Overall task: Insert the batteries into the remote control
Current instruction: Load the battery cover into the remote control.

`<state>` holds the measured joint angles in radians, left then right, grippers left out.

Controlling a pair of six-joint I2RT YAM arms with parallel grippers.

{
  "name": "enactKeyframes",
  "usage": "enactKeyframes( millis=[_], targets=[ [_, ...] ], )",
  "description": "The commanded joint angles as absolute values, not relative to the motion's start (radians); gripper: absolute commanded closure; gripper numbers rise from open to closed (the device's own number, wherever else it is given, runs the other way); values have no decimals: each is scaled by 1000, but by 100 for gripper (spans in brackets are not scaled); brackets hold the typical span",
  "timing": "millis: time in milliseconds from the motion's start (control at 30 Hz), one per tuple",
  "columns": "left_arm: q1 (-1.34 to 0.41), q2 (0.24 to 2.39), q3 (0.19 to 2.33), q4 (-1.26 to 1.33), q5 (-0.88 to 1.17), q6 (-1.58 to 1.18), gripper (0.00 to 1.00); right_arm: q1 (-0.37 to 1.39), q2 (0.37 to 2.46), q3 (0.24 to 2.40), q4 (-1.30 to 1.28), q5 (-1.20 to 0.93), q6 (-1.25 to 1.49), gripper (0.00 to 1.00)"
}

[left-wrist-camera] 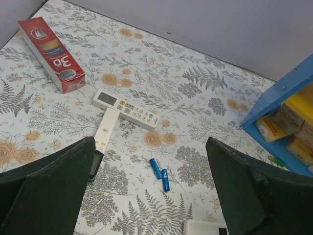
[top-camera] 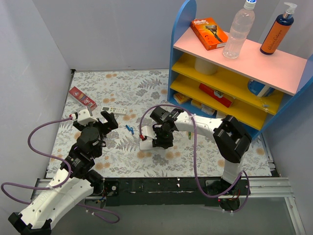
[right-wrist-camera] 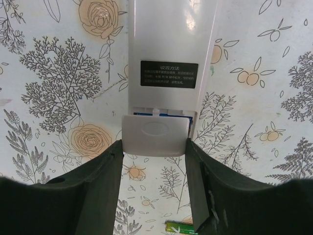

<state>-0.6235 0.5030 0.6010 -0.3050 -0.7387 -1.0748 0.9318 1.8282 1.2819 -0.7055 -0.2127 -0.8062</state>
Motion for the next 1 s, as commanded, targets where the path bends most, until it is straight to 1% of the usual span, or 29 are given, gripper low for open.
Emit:
enactKeyframes(
  millis=[0,467,967],
  targets=[
    [-615,503,598,-291,-735,-1077,2,936,1838,1315,-686,-192,-765,57],
    [-611,505,600,-293,-729,-1078,2,936,1845,1316,-680,-175,-756,57],
    [-606,508,598,-290,-721,-1078,2,936,1864,1335,-733,-189,-764,57]
  ],
)
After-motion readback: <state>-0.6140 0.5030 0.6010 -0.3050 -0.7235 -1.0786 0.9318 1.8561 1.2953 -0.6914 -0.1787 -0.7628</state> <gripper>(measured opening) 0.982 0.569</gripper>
